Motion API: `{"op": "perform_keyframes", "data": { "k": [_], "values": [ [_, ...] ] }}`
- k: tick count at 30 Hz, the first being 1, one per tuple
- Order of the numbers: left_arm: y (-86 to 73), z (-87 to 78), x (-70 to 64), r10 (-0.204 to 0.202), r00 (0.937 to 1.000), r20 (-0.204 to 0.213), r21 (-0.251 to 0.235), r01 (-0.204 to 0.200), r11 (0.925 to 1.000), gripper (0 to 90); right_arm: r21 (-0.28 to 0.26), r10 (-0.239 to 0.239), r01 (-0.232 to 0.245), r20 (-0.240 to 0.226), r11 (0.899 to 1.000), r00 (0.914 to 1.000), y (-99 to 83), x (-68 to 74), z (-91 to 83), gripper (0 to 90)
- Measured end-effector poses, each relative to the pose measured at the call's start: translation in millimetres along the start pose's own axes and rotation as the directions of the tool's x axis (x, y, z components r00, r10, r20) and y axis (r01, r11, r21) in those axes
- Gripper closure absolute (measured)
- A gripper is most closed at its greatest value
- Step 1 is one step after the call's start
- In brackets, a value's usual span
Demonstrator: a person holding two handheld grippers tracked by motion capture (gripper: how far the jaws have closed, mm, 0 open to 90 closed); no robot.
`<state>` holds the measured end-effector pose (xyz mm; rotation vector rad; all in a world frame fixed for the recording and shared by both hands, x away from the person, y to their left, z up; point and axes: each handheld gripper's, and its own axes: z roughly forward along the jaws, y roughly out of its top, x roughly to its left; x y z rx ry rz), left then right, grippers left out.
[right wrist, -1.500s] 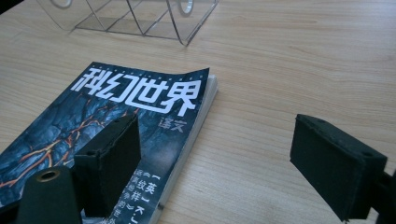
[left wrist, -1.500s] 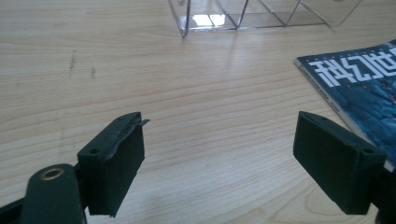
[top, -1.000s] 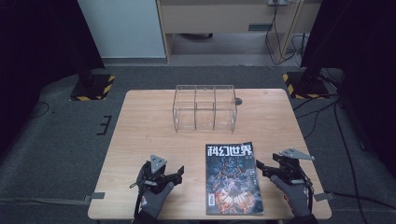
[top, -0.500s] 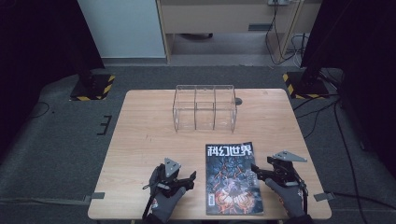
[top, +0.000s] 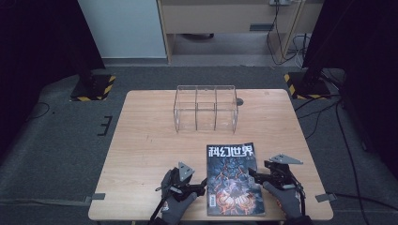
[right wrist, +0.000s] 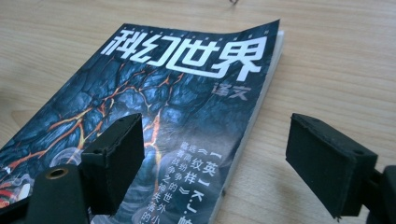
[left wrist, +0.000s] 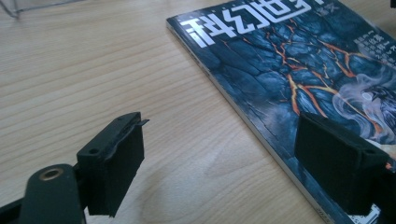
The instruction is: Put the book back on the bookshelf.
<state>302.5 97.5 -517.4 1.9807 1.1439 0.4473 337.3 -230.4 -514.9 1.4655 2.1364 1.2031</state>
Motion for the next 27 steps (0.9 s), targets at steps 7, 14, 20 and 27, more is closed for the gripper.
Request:
{"op": "perform_keyframes", "data": {
  "k": [7,14,20,27],
  "values": [
    [-1.6,7.8,-10.7,0.025,0.9995,0.021,0.019,-0.026,0.9995,15.5,0.018,-0.012,0.012,-0.009,1.000,0.9999,-2.9,3.6,5.6,19.7],
    [-3.3,13.9,-19.1,0.040,0.9985,0.038,0.040,-0.042,0.9983,16.5,0.039,0.002,-0.002,-0.014,0.999,0.9999,-5.5,3.8,9.1,20.0],
    [-4.1,16.3,-21.8,0.045,0.9978,0.049,0.048,-0.047,0.9977,17.3,0.054,-0.013,0.014,-0.022,0.998,0.9997,-6.6,6.1,12.8,20.3],
    [-5.5,20.2,-25.2,0.037,0.9970,0.067,0.058,-0.041,0.9974,19.0,0.069,0.011,-0.008,-0.038,0.998,0.9992,-8.8,6.3,15.1,21.6]
  ]
}}
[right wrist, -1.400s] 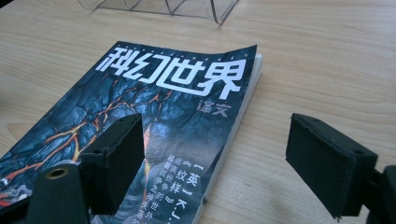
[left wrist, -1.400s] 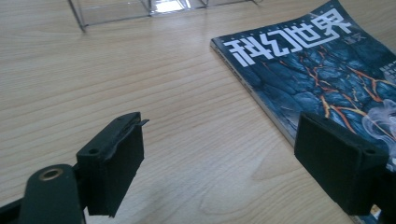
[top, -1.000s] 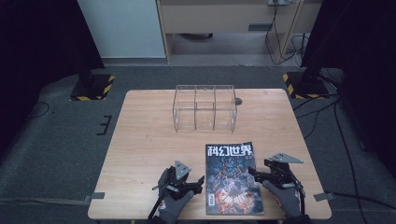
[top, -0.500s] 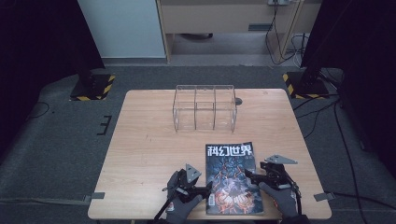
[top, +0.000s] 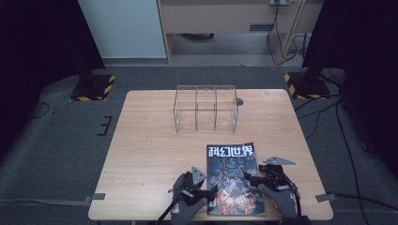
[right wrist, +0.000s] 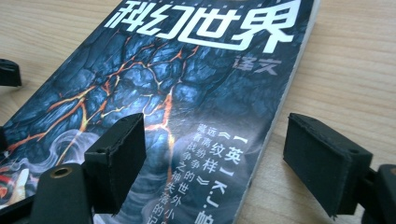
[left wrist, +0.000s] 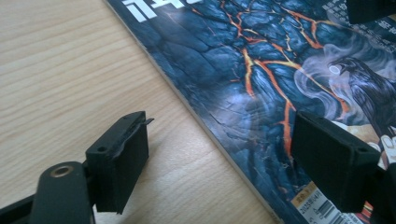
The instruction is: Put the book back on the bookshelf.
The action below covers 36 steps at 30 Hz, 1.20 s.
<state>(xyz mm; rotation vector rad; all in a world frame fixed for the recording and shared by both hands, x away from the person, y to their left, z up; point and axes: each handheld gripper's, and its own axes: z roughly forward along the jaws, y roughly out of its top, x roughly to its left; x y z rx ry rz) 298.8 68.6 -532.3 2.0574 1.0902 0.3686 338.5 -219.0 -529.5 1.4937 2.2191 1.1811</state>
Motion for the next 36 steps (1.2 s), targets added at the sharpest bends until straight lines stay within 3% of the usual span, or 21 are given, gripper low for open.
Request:
{"op": "perform_keyframes", "data": {
  "k": [18,30,36],
  "values": [
    [0.0,3.0,-6.5,0.001,0.9998,0.021,-0.008,-0.001,1.0000,20.4,0.001,-0.016,0.016,0.005,1.000,0.9998,-1.4,1.7,2.3,21.7],
    [-0.1,3.7,-8.0,-0.003,1.0000,0.005,-0.007,0.003,1.0000,17.9,-0.007,0.014,-0.014,-0.017,1.000,0.9998,-2.5,2.3,1.7,21.7],
    [1.0,4.9,-9.1,0.002,0.9998,0.018,-0.004,-0.002,1.0000,17.9,-0.013,0.015,-0.016,-0.013,1.000,0.9998,-3.1,2.8,2.1,21.6]
  ]
}}
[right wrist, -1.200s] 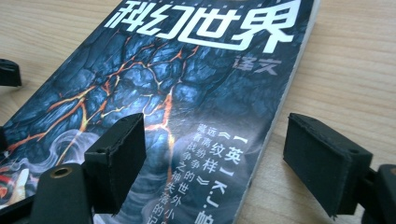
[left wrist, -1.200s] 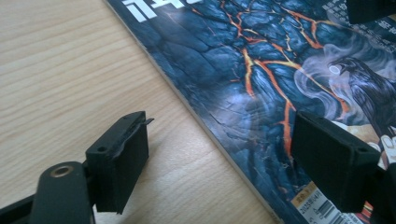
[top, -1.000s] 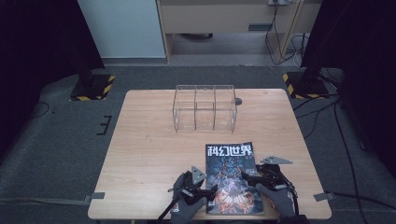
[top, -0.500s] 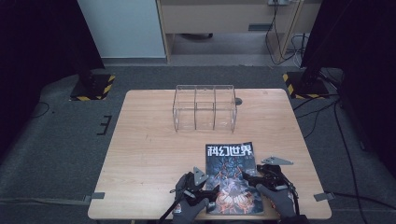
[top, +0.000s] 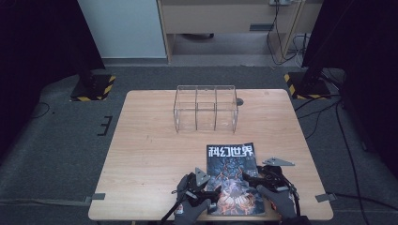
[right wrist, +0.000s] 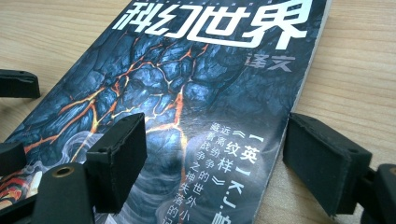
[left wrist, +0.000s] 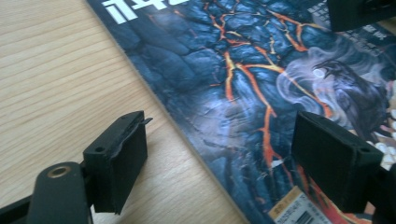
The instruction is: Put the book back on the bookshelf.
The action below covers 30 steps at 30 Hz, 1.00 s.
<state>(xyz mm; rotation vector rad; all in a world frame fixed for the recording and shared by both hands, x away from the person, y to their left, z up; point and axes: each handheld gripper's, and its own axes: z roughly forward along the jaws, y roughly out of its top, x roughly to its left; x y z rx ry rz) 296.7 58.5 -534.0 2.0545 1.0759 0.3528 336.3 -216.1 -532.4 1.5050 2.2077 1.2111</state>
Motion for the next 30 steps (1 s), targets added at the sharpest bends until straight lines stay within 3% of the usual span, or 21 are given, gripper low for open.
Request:
{"op": "perform_keyframes", "data": {
  "k": [10,24,30],
  "values": [
    [2.5,4.6,-10.7,0.015,0.9998,0.015,0.004,-0.015,0.9999,17.1,-0.009,-0.015,0.016,0.012,1.000,0.9998,-1.2,2.3,1.2,21.7],
    [2.3,4.4,-10.1,0.011,0.9997,0.020,0.001,-0.011,0.9999,17.2,-0.030,0.092,-0.093,-0.049,0.995,0.9946,-1.6,-7.7,-3.3,27.7],
    [2.3,4.4,-10.2,0.011,0.9997,0.019,0.001,-0.011,0.9999,17.2,-0.082,0.093,-0.100,-0.083,0.992,0.9922,-0.4,-9.2,-10.4,31.6]
  ]
}}
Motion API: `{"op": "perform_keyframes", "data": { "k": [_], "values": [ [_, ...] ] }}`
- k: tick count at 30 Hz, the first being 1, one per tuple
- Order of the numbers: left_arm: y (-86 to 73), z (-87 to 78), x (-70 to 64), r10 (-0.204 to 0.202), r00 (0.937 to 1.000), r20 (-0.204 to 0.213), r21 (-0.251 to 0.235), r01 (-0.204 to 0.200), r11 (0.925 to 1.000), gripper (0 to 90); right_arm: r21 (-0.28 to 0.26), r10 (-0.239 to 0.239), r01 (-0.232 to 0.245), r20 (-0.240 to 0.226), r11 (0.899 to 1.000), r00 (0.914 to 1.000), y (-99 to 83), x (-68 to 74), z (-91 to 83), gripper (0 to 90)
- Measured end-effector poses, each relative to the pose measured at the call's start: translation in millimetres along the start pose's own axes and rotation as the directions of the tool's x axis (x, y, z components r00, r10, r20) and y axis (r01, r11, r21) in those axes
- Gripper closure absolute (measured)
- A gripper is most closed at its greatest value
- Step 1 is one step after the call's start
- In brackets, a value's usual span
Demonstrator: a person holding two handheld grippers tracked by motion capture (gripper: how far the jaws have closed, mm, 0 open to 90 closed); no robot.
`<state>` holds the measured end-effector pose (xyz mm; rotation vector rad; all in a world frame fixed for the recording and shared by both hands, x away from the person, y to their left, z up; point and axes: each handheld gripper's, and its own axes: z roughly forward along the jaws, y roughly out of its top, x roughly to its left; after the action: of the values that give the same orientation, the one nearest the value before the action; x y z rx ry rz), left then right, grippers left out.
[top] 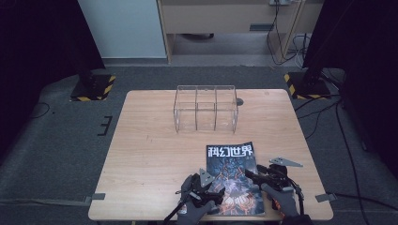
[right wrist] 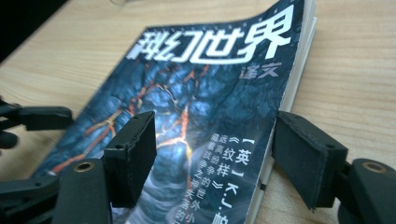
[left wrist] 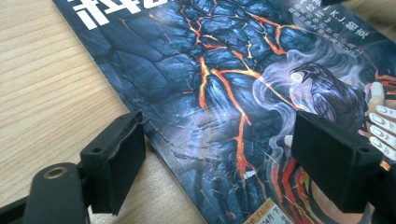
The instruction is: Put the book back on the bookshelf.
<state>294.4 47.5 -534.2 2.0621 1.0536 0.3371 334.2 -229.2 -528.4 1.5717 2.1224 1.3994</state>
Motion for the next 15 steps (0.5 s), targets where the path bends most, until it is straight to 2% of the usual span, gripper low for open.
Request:
{"op": "perform_keyframes", "data": {
  "k": [8,11,13,15],
  "values": [
    [-0.1,-0.1,0.1,-0.001,1.0000,-0.001,0.000,0.001,1.0000,17.3,-0.033,0.002,-0.003,-0.025,0.999,0.9997,0.3,1.2,-3.6,31.8],
    [-0.2,-0.4,0.4,-0.005,1.0000,-0.007,0.000,0.005,1.0000,17.2,-0.019,0.013,-0.014,-0.022,1.000,0.9997,-0.4,0.5,-3.2,31.8],
    [-0.4,-0.7,1.1,-0.008,0.9999,-0.011,-0.001,0.008,1.0000,17.2,0.026,0.030,-0.030,-0.014,0.999,0.9994,-3.2,-1.6,-1.3,31.7],
    [-0.4,-0.7,1.2,-0.008,0.9999,-0.011,0.000,0.008,1.0000,17.2,0.036,0.032,-0.032,-0.012,0.999,0.9994,-4.0,-1.8,-0.9,31.7]
  ]
}}
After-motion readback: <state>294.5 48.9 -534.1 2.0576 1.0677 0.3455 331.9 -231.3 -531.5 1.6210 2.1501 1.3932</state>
